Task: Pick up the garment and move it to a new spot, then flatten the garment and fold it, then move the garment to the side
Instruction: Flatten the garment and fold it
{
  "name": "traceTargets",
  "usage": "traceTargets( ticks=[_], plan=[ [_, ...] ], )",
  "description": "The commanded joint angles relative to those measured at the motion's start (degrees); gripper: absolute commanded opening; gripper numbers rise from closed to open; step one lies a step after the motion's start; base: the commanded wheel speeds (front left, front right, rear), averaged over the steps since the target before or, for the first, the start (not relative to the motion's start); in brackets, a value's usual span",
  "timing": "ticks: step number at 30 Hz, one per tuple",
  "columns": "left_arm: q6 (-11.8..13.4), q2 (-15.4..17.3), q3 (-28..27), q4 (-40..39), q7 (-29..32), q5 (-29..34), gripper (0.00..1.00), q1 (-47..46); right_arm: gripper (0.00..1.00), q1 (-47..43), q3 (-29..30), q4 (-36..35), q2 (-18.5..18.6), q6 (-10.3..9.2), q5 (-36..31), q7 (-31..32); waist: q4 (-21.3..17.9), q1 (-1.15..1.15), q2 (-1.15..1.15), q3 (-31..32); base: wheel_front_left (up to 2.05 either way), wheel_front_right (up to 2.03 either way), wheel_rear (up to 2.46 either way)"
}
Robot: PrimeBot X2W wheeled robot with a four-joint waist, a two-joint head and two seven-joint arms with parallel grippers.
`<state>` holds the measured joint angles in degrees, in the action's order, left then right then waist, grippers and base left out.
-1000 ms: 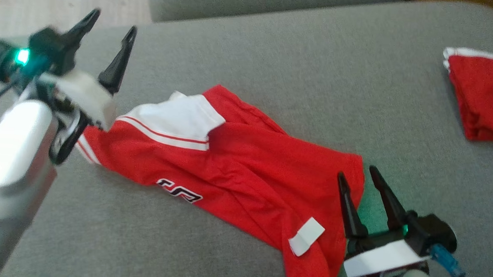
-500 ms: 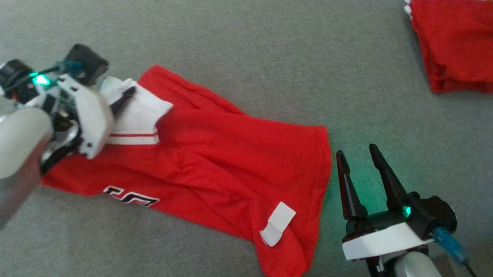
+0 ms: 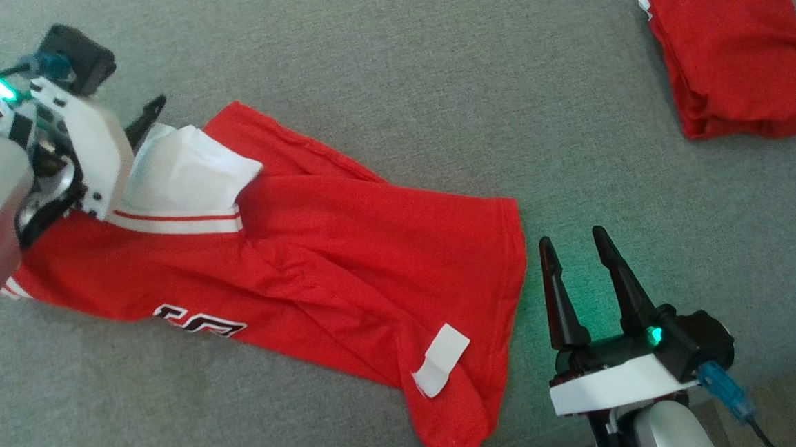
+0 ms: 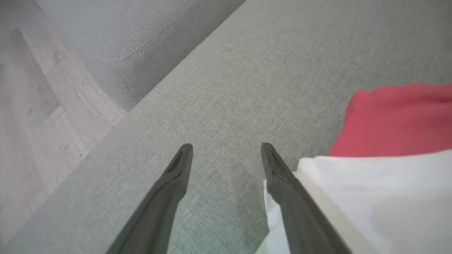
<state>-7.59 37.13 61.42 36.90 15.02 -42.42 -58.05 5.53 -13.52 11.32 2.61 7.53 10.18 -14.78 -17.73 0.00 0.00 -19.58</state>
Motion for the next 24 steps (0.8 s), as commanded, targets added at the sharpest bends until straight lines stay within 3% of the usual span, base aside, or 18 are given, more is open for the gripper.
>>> traceTargets(
  ticks=[1,5,12,13,17,24],
  plan=[
    [0.14,1.75,-1.38,-0.52,0.85,-0.62,1.0,-1.56,1.0,0.88,-1.3,-1.71,0.27,-0.04,0.45,-0.22,-0.11,0.0,0.0,-0.03,0.0,0.0,0.0],
    [0.12,2.46,1.97,-2.54,4.31,-3.54,1.0,-0.09,1.0,0.78,-0.98,-1.85,0.27,-0.04,0.36,-0.22,-0.22,0.0,0.0,-0.12,0.0,0.0,0.0],
    [0.11,4.7,5.17,-6.28,5.02,-6.51,1.0,-0.23,1.0,0.83,-0.7,-2.07,0.27,-0.04,0.49,-0.22,0.05,0.0,0.0,-0.43,0.0,0.0,0.0],
    [0.11,4.89,5.61,-6.54,5.11,-6.8,0.92,-0.23,1.0,0.89,-0.77,-2.09,0.27,-0.04,0.56,-0.22,0.05,0.0,0.0,-0.51,0.0,0.0,0.0],
    [0.11,5.5,7.21,-6.91,4.79,-8.15,0.0,-0.21,1.0,1.26,-1.32,-2.06,0.27,-0.04,0.81,-0.22,-0.29,0.0,0.0,-0.86,0.0,0.0,0.0],
    [0.1,6.0,8.41,-6.21,1.09,-8.15,0.0,-1.47,1.0,1.25,-1.15,-1.8,0.27,-0.04,0.68,-0.22,-0.51,0.0,0.0,-0.63,0.0,0.0,0.0]
  ],
)
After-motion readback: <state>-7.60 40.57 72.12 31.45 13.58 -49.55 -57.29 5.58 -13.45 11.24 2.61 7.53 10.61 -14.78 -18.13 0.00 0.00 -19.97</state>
